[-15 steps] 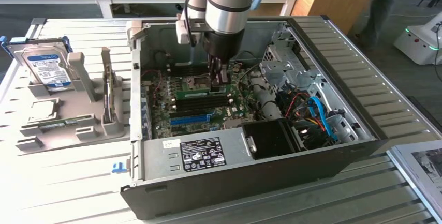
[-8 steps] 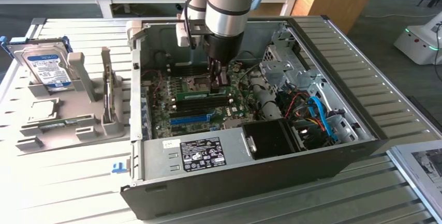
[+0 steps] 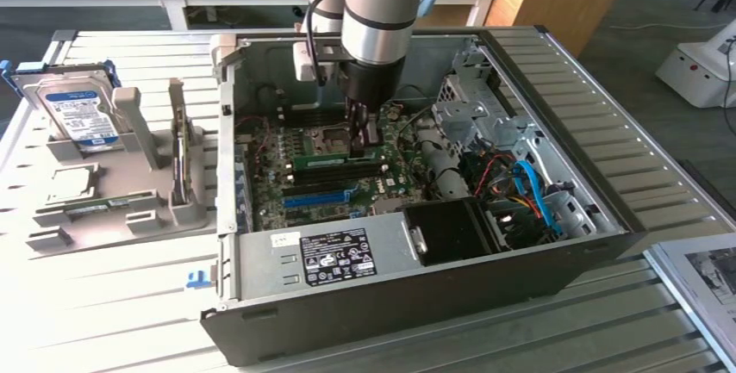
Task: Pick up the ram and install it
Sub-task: 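Insert the ram into the slot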
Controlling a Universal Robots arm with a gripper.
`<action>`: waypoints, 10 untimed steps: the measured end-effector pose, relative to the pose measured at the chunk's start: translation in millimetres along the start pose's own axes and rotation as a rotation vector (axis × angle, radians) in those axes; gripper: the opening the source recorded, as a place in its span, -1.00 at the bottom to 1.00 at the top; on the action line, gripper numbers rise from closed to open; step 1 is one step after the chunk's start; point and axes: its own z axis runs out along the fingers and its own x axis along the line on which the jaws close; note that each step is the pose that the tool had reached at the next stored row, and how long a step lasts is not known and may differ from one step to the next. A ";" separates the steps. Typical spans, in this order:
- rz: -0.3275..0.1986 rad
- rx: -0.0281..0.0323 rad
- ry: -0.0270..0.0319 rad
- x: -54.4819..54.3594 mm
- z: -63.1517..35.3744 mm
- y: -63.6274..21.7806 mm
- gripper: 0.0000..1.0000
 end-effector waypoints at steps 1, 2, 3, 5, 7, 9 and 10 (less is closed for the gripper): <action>0.000 0.0000 0.0001 0.0 0.4 0.0 -0.76; 0.000 0.0000 0.0001 0.0 0.8 0.0 -0.76; 0.000 0.0000 0.0000 0.0 1.2 0.0 -0.76; 0.000 -0.0001 0.0002 0.0 1.3 0.0 -0.76; 0.000 0.0000 0.0001 0.0 1.4 0.0 -0.76; 0.000 0.0000 0.0000 0.0 1.4 -0.1 -0.76; 0.000 0.0000 0.0000 0.0 1.4 -0.6 -0.76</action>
